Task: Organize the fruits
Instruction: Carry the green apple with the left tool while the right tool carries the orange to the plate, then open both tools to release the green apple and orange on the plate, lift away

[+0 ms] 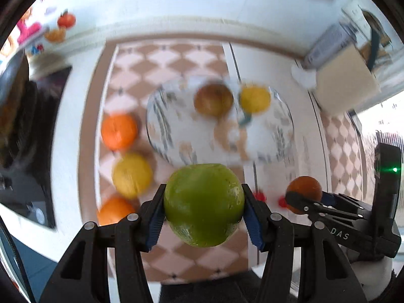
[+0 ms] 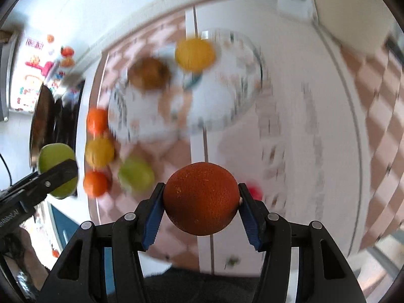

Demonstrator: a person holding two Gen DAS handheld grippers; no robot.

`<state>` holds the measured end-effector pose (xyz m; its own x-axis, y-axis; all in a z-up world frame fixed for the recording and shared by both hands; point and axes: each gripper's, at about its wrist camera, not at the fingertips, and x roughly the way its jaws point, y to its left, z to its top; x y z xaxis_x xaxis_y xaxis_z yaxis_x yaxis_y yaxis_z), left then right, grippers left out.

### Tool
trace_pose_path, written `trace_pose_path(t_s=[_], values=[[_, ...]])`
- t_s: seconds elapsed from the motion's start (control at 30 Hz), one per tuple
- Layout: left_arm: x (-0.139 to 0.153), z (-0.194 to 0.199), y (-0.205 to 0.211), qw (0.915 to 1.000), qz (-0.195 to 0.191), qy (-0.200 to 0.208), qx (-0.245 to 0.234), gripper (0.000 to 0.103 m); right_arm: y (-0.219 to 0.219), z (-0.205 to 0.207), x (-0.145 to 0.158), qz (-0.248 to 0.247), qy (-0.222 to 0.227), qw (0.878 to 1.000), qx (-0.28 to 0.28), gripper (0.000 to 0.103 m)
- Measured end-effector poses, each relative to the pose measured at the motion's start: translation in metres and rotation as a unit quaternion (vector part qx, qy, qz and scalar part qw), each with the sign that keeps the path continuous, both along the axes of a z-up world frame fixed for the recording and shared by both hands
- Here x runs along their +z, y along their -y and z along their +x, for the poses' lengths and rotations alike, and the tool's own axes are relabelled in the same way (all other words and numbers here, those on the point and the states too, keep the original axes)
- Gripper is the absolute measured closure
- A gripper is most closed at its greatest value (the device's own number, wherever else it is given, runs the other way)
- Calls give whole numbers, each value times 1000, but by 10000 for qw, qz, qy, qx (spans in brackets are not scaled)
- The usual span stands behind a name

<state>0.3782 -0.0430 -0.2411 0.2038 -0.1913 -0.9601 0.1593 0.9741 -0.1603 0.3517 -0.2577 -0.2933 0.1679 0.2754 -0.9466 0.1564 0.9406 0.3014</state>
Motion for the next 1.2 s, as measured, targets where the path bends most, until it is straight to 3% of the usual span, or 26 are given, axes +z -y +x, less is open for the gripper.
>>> trace_pose_path(t_s=[0.1,0.23,0.47,0.73,0.9,0.97,1.07,1.2], values=[[-8,41,-2,9997,204,10,97,50,-1,41,-7,-217,46,9997,83,45],[-40,97,-13,9983,322,-374,304,50,-8,79,-27,-426,-63,9988,253,45],[-90,150,-12,9925,154,-1067,583,50,-27,99,-54,-492,-276,9973,469,45],[-115,162,-6,9867,-18,-1488,659,50,-30,104,-67,-420,-473,9968,494,44],[-124,161,-2,9864,47,-1537,582,50,-26,99,-68,-385,-549,9967,455,44],[-125,161,-2,9861,53,-1543,609,49,-21,99,-66,-414,-586,9965,431,39],[-121,160,1,9872,48,-1475,609,39,-21,101,-63,-420,-559,9969,361,29],[-113,157,0,9891,167,-1350,564,21,-18,100,-54,-456,-520,9971,307,28]])
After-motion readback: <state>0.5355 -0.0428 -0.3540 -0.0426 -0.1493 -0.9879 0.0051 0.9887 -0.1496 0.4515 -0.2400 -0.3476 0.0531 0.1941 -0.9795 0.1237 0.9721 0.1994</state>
